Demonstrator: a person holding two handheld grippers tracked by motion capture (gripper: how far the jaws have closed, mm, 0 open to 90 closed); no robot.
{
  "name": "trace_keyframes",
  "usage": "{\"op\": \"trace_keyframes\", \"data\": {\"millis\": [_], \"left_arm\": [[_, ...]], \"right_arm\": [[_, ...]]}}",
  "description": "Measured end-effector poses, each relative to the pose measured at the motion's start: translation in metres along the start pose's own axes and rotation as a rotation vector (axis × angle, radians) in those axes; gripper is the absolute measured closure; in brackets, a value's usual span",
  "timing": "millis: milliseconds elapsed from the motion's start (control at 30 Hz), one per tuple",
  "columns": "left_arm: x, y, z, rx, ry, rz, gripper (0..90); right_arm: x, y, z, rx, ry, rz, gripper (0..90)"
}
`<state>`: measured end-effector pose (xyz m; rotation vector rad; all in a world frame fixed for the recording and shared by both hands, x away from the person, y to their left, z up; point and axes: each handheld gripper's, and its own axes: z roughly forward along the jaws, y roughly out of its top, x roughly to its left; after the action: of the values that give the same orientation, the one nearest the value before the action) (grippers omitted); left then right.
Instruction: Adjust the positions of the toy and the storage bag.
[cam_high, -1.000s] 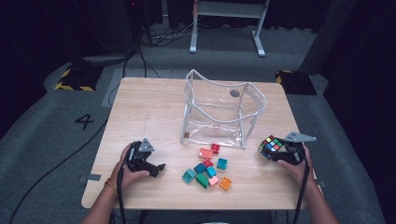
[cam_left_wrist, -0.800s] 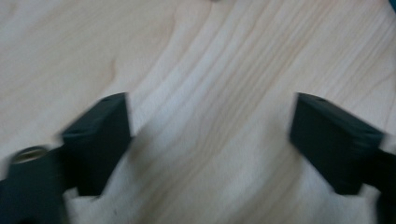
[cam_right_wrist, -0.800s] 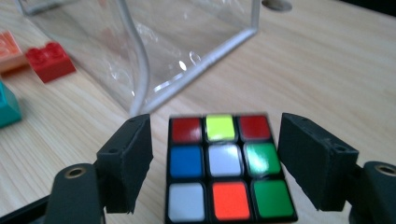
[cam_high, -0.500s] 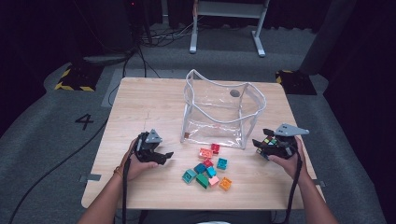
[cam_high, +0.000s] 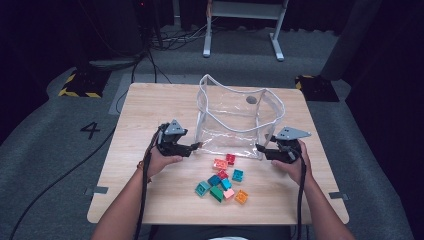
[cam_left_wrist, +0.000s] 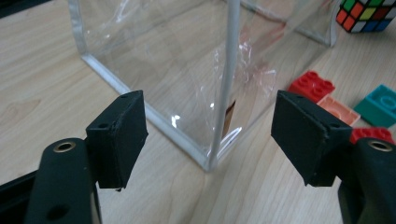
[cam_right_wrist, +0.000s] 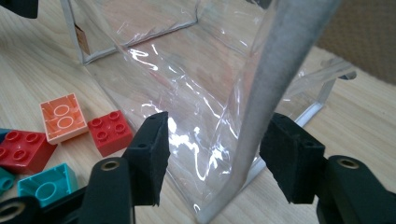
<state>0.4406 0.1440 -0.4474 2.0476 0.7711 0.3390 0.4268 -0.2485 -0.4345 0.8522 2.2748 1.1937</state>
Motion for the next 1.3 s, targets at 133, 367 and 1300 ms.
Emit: {"op": "trace_keyframes", "data": {"millis": [133, 367, 1300], "left_arm": [[-0.003, 0.008, 0.002, -0.019, 0.015, 0.006, 30.9], [-0.003, 0.019, 0.009, -0.045, -0.035, 0.024, 50.2], [-0.013, 0.001, -0.018, -0.042, -0.081, 0.102, 85.4]], "right_arm": [[0.000, 0.000, 0.002, -0.013, 0.015, 0.001, 50.7], [0.001, 0.001, 0.003, -0.026, 0.009, -0.003, 58.7], [0.012, 0.001, -0.002, -0.037, 0.069, -0.030, 84.0]]}}
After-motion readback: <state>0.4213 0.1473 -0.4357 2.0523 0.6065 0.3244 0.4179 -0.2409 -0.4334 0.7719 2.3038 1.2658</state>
